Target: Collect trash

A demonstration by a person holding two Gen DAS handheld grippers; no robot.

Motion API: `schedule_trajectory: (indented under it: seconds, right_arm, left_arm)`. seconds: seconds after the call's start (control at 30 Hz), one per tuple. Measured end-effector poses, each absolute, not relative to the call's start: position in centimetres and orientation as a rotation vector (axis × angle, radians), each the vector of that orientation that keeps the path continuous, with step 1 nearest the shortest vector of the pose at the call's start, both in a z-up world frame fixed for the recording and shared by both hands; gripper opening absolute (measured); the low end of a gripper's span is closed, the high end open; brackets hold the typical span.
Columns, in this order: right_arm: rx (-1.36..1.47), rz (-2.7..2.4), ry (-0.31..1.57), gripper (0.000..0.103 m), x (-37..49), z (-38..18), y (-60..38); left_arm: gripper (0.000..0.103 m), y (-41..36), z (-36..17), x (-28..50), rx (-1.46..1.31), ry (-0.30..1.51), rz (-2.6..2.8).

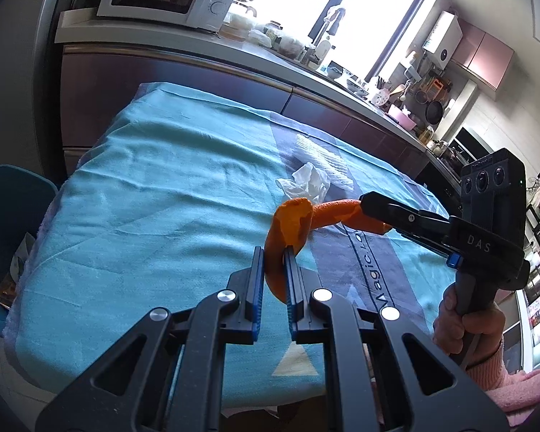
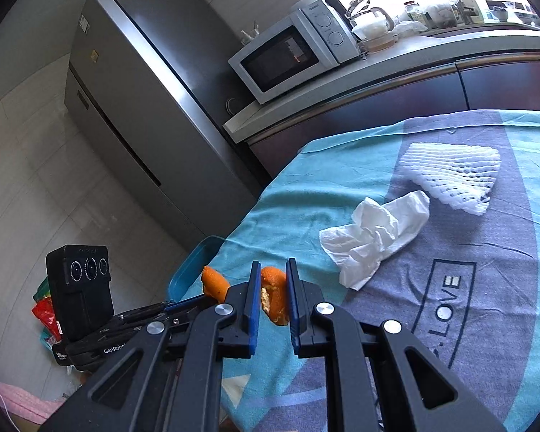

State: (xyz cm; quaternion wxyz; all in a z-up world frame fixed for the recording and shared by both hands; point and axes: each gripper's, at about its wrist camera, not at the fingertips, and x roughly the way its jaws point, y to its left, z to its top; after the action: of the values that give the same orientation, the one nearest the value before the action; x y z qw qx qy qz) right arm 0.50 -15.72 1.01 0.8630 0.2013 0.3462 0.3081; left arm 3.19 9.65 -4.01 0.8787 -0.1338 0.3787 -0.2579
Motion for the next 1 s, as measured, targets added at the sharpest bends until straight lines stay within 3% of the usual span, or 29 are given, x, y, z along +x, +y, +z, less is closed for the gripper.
schedule_trajectory:
  seconds: [1.0]
  right_arm:
    - [0.374,0.754,0.734,0.012,2.6,1.7,-9.9]
  left_arm:
    - [0.011,15.3,-3.1,2.1,-0.332,0.766,-0.415]
